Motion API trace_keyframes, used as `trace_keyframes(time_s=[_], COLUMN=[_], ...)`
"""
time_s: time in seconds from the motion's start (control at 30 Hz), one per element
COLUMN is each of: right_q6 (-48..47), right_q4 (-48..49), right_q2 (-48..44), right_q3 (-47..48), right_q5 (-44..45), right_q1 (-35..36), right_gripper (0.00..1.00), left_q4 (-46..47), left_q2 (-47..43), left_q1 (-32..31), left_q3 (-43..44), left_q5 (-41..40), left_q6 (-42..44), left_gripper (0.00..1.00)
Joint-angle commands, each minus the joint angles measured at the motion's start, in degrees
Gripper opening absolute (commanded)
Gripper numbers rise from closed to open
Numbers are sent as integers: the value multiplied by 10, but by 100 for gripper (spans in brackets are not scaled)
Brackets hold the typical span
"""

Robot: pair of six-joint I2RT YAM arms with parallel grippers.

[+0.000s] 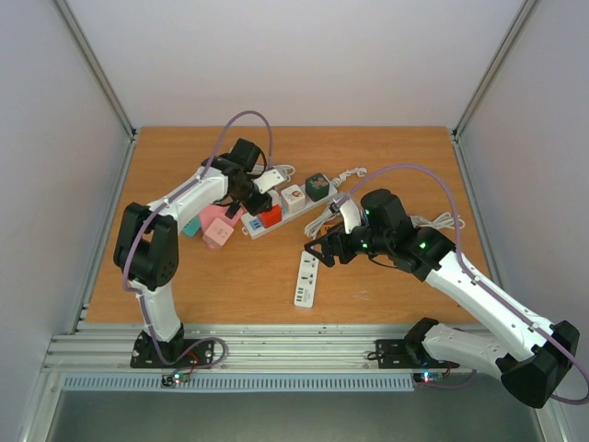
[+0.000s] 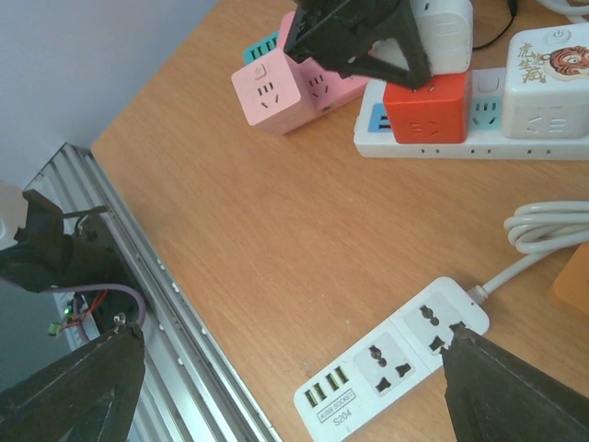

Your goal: Insert the plug

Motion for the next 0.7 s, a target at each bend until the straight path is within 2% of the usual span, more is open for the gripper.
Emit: trace_keyframes(time_s=[0.0, 0.1, 0.23, 0.3, 0.33, 0.5, 0.53, 0.67], right_q6=[-5, 3, 18, 27, 32, 83, 93, 114], right_q4=[-9, -11, -14, -18, -20, -32, -35, -60], right_q2=[-4, -5, -8, -10, -12, -17, -15, 4], right_q3=[24, 33, 42, 46, 48, 68, 74, 101], right_q5=[15, 46, 107, 135, 151, 301, 325, 375], right_q1=[-2, -2, -2, -2, -2, -2, -2, -3], right_gripper=[90, 91, 92, 93, 93, 93, 93, 93], left_q4=[-71, -70, -40, -19, -7, 7, -10, -87], left_q2=[21, -10, -79, -119, -141, -226, -237, -294], left_q1=[0, 0, 0, 0, 0, 2, 2, 2], left_q3=[20, 42, 46, 38, 32, 29, 36, 35], left_q5=[-53, -49, -41, -69, -89, -260, -286, -315], left_q6=[-41, -64, -101, -119, -128, -236, -285, -411], left_gripper=[43, 64, 77, 95, 99, 99, 99, 99])
